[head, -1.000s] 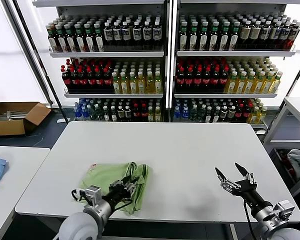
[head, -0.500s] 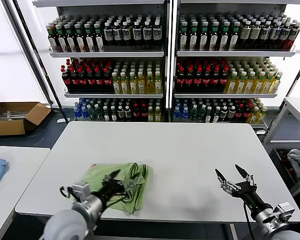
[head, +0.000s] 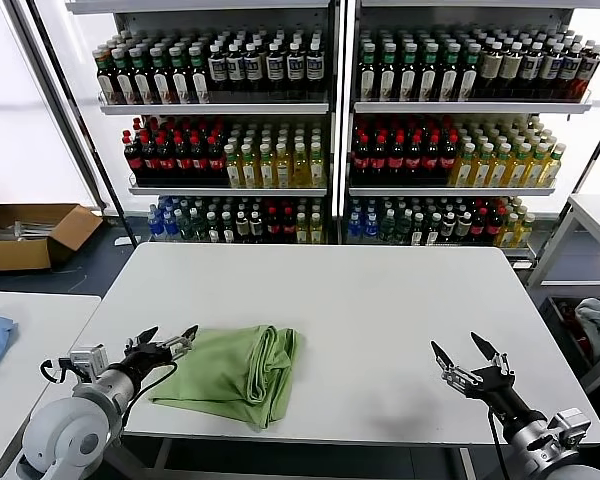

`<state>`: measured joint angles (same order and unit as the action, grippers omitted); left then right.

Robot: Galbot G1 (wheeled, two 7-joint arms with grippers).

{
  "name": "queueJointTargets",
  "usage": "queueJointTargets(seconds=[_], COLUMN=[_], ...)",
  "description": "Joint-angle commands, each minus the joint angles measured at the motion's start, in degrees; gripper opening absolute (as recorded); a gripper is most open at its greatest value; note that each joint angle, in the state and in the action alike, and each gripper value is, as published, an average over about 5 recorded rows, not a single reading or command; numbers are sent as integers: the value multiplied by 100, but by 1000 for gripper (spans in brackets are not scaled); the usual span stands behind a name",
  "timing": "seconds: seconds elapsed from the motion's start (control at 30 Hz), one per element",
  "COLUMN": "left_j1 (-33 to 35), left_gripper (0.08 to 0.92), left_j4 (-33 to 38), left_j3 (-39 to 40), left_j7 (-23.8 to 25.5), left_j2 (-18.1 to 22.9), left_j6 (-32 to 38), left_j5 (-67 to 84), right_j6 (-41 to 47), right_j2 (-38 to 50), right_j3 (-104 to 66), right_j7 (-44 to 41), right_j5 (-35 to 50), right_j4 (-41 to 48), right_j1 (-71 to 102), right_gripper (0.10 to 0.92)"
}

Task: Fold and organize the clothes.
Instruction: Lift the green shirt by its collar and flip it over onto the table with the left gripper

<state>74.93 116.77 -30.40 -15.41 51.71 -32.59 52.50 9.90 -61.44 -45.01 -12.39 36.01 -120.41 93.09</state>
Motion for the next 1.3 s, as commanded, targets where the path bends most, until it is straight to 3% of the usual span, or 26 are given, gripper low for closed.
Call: queueJointTargets(seconds=[0.03, 0.67, 1.0, 1.3], left_j1=[-40, -89, 12, -8], left_gripper=[823, 796, 608, 353], left_j4=[-675, -1034, -875, -892], left_j3=[217, 450, 622, 617], left_j7=[113, 297, 304, 65], left_j2=[219, 608, 808, 966], left_j6=[32, 58, 24, 494], left_j5=[-801, -1203, -1166, -1546], right_j6=[3, 43, 35, 30], right_j2=[8, 75, 34, 30], right_j3=[-207, -223, -286, -304], right_j7=[-20, 5, 1, 2], right_j5=[55, 116, 119, 128], right_j4=[-82, -374, -406, -384], right_j1=[137, 154, 194, 163], right_gripper=[823, 823, 823, 823])
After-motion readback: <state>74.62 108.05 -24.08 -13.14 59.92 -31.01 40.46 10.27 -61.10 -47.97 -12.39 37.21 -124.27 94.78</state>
